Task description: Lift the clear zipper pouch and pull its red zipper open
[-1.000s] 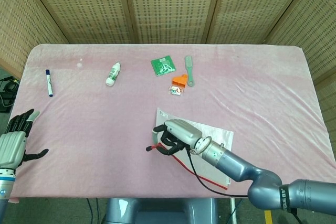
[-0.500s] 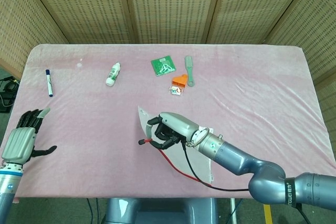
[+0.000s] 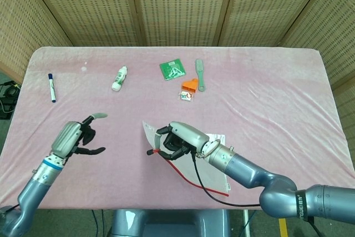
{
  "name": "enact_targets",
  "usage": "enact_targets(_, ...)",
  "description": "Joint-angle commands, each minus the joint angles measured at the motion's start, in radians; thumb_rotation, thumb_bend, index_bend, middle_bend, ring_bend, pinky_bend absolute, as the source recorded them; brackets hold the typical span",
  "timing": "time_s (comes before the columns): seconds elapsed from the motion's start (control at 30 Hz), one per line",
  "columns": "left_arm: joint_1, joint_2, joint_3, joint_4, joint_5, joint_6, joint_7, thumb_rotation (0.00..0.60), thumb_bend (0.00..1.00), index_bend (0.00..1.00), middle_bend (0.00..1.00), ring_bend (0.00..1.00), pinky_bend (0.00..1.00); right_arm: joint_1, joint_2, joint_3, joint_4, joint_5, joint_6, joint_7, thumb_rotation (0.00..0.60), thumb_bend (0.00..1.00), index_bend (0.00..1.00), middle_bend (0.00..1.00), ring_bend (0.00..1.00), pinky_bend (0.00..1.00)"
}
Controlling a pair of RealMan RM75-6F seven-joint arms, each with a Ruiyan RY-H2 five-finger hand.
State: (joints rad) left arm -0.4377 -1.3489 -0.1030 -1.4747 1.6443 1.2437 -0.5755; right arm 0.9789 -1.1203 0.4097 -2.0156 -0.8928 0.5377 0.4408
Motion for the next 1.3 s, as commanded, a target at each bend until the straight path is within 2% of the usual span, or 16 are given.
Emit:
enact_targets(0.03, -0.074, -0.082, -0.003, 0.051, 0.018, -0.047, -0.104, 0.600, 0.00, 0.25, 0.92, 0.80, 0.87, -0.006, -0.010, 0.004, 0.006, 0.030, 0.014, 0.025, 0.600, 0.76, 0.82, 1.00, 0.97, 1.00)
enact_targets(0.23, -0.131, -0.125, -0.004, 0.025, -0.007, -0.102, -0.187, 0.600, 0.00, 0.30, 0.92, 0.80, 0.87, -0.011, -0.019, 0.014, 0.018, 0.104, 0.020, 0.077, 0.600, 0.76, 0.82, 1.00, 0.97, 1.00)
enact_targets(0.3, -0.166, -0.141, -0.016, 0.005, -0.022, -0.145, -0.224, 0.600, 0.00, 0.31, 0.92, 0.80, 0.89, -0.011, -0.020, 0.013, 0.026, 0.110, 0.016, 0.080, 0.600, 0.76, 0.82, 1.00, 0.97, 1.00)
enact_targets(0.5, -0.213, -0.160, -0.036, -0.016, -0.055, -0.190, -0.285, 0.600, 0.00, 0.34, 0.93, 0.80, 0.97, -0.005, -0.020, 0.007, 0.034, 0.115, 0.013, 0.067, 0.600, 0.76, 0.82, 1.00, 0.97, 1.00)
enact_targets(0.7, -0.255, -0.169, -0.051, -0.012, -0.075, -0.222, -0.323, 0.600, 0.00, 0.35, 0.93, 0.80, 0.98, 0.003, -0.024, -0.003, 0.037, 0.128, 0.021, 0.048, 0.600, 0.76, 0.82, 1.00, 0.97, 1.00)
enact_targets(1.03, -0.308, -0.180, -0.044, -0.020, -0.073, -0.252, -0.259, 0.600, 0.01, 0.38, 0.93, 0.80, 0.98, 0.009, -0.021, -0.009, 0.038, 0.140, 0.035, 0.024, 0.600, 0.76, 0.82, 1.00, 0.97, 1.00)
enact_targets(1.3, -0.319, -0.195, -0.041, -0.023, -0.098, -0.254, -0.232, 0.600, 0.11, 0.43, 0.93, 0.80, 0.98, 0.004, -0.014, -0.007, 0.038, 0.141, 0.036, 0.020, 0.600, 0.76, 0.82, 1.00, 0.97, 1.00)
